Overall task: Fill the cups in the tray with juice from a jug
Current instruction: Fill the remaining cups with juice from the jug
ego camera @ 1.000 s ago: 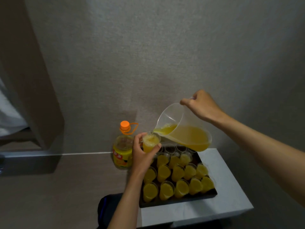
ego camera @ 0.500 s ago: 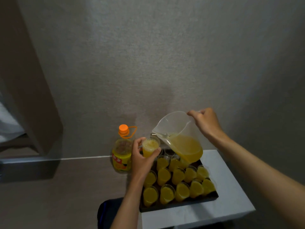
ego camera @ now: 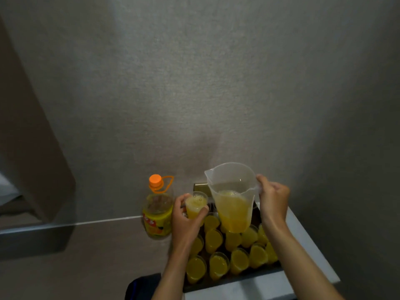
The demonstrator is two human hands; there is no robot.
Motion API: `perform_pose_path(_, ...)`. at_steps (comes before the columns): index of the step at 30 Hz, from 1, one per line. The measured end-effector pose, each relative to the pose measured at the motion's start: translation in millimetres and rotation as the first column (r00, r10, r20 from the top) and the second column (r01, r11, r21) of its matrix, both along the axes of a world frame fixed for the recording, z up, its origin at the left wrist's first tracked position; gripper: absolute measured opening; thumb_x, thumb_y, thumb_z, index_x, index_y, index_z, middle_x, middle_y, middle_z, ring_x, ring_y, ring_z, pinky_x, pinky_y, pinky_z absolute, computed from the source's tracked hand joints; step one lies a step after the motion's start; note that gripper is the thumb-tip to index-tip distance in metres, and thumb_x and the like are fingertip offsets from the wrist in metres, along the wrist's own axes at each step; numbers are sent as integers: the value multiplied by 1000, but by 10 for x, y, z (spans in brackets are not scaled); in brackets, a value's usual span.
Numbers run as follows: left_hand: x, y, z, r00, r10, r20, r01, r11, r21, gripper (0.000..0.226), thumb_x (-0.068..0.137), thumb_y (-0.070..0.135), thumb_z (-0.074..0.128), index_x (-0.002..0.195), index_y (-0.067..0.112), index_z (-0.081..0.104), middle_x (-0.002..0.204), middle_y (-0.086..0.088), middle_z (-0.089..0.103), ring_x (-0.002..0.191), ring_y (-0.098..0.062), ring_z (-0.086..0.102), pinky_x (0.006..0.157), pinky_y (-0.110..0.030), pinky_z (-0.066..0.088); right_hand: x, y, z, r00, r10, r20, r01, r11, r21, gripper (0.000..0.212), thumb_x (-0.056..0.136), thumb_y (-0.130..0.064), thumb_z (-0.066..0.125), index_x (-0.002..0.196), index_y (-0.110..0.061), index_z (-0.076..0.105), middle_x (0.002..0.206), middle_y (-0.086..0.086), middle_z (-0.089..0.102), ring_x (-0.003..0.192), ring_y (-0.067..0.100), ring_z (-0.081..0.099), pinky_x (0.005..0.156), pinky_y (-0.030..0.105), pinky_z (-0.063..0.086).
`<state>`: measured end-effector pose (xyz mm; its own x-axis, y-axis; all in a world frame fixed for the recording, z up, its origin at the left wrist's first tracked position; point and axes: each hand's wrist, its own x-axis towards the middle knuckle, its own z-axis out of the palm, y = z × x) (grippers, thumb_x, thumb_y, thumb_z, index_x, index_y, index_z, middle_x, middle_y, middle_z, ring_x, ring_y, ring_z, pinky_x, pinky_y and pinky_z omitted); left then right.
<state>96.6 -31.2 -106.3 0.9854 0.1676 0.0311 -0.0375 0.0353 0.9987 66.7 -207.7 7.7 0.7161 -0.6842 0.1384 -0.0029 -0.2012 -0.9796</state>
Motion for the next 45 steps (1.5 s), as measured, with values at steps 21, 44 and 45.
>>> perform_pose_path(21,413,-503,62,940,-295,-171,339,864,372,60,54,49,74,103,36,44,107,5,60,88,-16,61,65,-29,49,66,-451,-179,967,-249,60,237,958,159,51,97,-16,66,50,-6,47,41,-3,40,46,21,38,53,31,39)
perform_pose_path(44,1163,-1576,41,771,-613,-174,485,389,783,59,67,37,84,111,21,47,114,3,45,107,-17,47,88,-34,51,79,-1346,-196,946,-297,131,278,950,142,56,93,-17,66,46,-16,37,42,-6,27,46,18,26,52,32,29)
perform_pose_path(45,1175,-1622,16,765,-619,-177,488,379,786,61,67,37,83,114,20,48,116,2,45,108,-17,47,90,-35,51,73,-1391,-203,944,-304,133,285,948,142,56,93,-17,66,46,-16,36,42,-6,27,46,18,26,52,32,28)
